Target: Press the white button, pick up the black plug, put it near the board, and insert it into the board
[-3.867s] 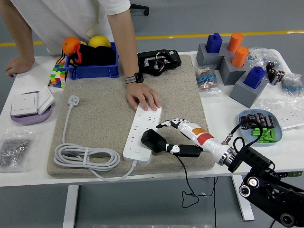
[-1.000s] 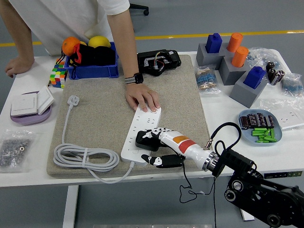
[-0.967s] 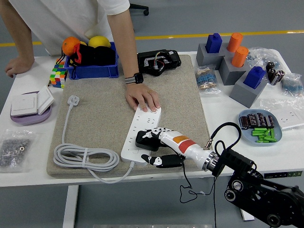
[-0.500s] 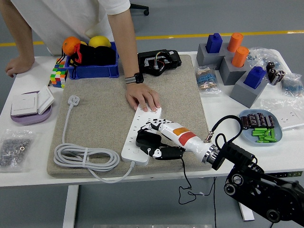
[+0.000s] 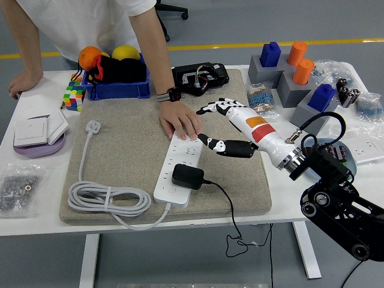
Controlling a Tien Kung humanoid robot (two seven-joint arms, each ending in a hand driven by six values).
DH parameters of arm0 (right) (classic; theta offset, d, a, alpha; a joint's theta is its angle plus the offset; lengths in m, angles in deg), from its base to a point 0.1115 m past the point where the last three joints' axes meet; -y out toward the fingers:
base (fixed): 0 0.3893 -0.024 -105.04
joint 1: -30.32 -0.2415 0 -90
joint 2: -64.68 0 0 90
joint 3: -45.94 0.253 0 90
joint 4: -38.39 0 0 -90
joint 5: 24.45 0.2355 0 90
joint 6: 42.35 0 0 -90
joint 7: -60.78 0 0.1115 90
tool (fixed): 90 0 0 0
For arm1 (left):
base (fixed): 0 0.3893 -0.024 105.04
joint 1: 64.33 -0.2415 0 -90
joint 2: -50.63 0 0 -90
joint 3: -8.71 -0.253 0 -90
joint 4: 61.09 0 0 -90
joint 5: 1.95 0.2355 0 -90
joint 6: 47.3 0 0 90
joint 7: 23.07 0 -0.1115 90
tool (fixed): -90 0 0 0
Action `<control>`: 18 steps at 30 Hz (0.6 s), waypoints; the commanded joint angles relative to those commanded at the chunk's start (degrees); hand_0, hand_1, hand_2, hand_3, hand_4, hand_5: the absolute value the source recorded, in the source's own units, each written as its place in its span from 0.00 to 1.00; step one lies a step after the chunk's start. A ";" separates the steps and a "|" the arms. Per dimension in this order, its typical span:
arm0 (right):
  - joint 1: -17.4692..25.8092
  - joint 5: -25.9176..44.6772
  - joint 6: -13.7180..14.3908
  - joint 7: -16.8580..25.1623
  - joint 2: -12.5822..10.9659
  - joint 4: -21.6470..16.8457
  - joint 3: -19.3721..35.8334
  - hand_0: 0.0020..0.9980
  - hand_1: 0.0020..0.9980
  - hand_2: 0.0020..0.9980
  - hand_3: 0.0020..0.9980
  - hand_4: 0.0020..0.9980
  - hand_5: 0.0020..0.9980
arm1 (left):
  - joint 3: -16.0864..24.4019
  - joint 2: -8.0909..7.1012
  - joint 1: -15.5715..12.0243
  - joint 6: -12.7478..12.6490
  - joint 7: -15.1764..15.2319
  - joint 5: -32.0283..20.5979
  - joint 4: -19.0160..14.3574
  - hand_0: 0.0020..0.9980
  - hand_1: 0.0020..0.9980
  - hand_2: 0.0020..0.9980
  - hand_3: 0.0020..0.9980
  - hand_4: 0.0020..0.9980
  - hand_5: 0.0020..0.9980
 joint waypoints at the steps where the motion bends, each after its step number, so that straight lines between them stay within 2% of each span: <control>1: 0.28 -0.29 0.04 -0.08 -0.26 -0.05 1.45 0.95 0.84 0.79 0.77 0.79 0.70 | 0.07 -0.03 -0.02 -0.01 0.00 0.00 0.00 0.62 0.63 0.64 0.69 0.59 0.37; 9: 3.61 -1.88 0.32 -0.69 -2.80 -0.77 12.67 0.95 0.83 0.79 0.77 0.82 0.69 | 0.46 -0.31 0.01 0.05 -0.14 0.34 0.00 0.63 0.63 0.64 0.69 0.59 0.37; 18: 9.57 -2.03 0.61 -0.55 -3.70 -2.52 24.74 0.95 0.84 0.79 0.77 0.85 0.70 | -1.04 -0.75 1.14 0.10 -0.17 -0.08 0.00 0.62 0.63 0.64 0.69 0.59 0.37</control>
